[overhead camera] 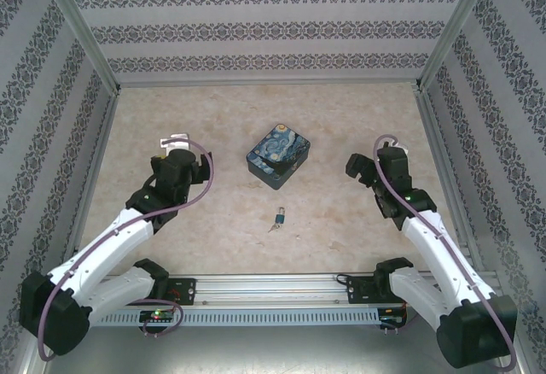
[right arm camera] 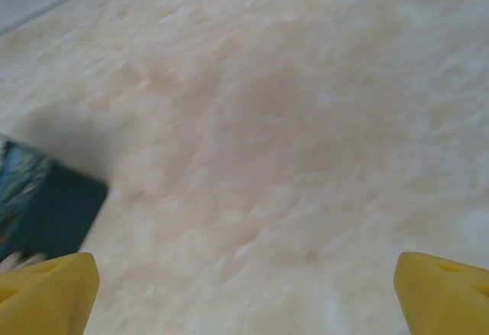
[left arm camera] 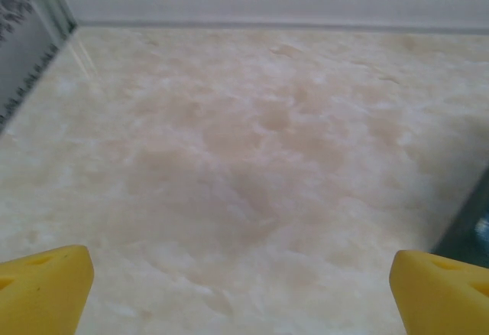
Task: Unlock the padlock with the key
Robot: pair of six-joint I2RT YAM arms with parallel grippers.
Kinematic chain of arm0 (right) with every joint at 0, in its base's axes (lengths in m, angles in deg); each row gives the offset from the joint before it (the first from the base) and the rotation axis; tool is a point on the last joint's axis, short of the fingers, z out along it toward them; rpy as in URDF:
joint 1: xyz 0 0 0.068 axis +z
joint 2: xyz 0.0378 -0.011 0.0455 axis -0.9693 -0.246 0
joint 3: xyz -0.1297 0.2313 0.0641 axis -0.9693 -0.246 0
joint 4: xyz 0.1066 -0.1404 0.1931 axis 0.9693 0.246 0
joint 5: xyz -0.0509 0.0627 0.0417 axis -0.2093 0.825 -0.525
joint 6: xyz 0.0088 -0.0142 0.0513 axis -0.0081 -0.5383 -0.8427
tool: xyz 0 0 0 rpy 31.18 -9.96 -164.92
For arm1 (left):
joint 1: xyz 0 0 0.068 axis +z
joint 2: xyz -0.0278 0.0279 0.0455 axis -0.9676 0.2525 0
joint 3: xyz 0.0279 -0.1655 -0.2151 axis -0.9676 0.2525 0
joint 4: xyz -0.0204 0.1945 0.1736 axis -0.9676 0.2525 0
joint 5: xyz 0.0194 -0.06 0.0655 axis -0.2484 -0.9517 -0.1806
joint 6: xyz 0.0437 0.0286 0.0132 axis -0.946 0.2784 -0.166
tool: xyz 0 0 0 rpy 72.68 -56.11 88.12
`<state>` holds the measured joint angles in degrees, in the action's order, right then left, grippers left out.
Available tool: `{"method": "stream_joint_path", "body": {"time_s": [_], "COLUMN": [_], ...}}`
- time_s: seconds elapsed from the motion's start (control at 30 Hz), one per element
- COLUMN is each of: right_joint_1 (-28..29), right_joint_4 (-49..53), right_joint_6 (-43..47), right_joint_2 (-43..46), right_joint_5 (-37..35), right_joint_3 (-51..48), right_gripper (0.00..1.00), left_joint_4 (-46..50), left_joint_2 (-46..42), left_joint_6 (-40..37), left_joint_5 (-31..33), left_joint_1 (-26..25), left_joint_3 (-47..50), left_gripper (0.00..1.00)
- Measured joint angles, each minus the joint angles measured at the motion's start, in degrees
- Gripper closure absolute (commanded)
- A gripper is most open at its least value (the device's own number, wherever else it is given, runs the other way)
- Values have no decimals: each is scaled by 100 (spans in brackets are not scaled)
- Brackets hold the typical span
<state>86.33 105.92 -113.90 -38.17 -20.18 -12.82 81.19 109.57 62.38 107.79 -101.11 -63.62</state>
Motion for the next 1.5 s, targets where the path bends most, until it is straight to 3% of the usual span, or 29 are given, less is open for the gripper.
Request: {"method": "stream_joint_path", "body": {"time_s": [0.3,0.57,0.8,1.07,1.27,1.5], "right_joint_1": [-74,-122,-232,-575,-935,-1091], "right_joint_4": [-1965,-3630,-5224,-7385,-7355,-7385], "right_joint_6": [879,1554,2284,2796,2813,2717], "right_joint_2": [-745,-1829,-2465,-3412,-3550,-3550], "right_joint_5": [-1593,-1888,-1517,-350,568,909], "right_joint_3": [-748,-942,-1401,-2111,-1847,-1641], "right_gripper": [2,2,2,2,2,2], "left_joint_4": [-1506,-2651,-4079,-5322,-5687,-5689], "left_joint_2": [197,1161,2164,3136,3449,3449], "left_joint_6": [-638,-669,-881,-1261,-1397,-1394], "left_joint_5": [-33,-378,-654,-1239,-1897,-2321], "left_joint_1": [1368,2105,2135,2138,2299,2511], "left_joint_3": [693,1113,1429,1733,1690,1587], "left_gripper": [1,0,0,0,1,1]}}
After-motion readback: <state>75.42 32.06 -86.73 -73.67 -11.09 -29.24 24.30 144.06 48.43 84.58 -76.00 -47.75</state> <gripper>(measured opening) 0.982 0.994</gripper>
